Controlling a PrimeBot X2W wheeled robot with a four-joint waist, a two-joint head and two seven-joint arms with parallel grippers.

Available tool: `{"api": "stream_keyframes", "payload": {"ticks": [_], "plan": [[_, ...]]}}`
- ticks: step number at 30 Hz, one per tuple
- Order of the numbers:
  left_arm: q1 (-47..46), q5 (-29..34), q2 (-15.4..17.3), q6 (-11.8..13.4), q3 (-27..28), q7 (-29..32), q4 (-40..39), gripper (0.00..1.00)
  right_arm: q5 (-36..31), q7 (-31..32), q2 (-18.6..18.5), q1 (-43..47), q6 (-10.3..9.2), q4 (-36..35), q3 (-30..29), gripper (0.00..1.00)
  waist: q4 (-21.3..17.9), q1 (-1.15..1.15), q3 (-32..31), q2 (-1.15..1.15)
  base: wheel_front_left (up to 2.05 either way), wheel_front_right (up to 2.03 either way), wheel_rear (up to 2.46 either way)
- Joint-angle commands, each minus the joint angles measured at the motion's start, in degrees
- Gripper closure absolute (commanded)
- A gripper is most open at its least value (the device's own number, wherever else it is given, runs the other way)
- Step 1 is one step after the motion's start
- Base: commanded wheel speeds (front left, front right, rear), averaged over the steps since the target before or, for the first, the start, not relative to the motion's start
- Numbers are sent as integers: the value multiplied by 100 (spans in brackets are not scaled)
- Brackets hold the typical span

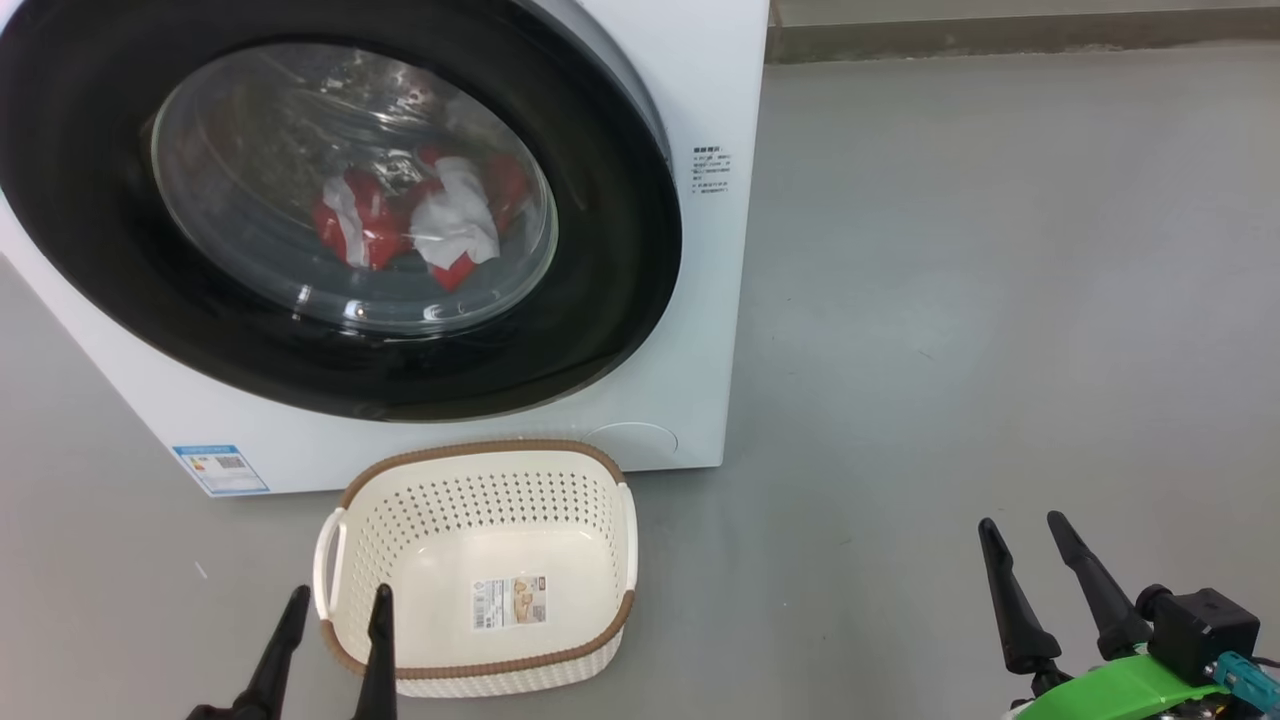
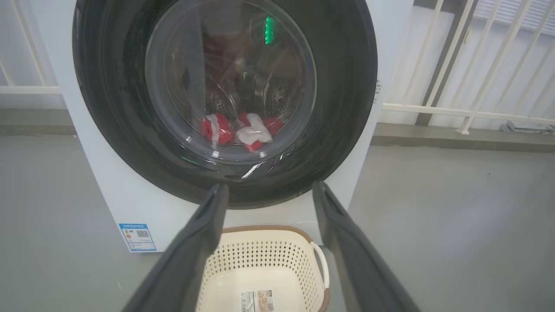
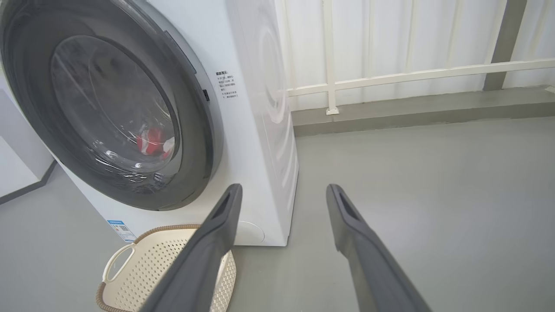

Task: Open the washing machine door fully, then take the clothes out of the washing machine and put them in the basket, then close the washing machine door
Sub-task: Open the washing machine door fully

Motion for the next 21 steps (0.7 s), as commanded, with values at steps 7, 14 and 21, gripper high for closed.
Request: {"api": "stream_keyframes", "payload": {"ticks": [7, 14, 21], "plan": [[-113, -100, 54, 60, 42, -70, -165, 0, 622, -69, 43, -515, 2, -252, 289, 100, 12, 0, 63, 0, 0, 0, 0], [-312, -153, 54, 48, -104, -70, -242, 0, 1510, -69, 68, -1436, 2, -230, 516, 100, 150, 0, 321, 0, 0, 0, 0], [-535, -192, 54, 39, -219, -70, -314, 0, 2478, -69, -214, -2472, 2, 19, 915, 100, 343, 0, 669, 0, 0, 0, 0]]}}
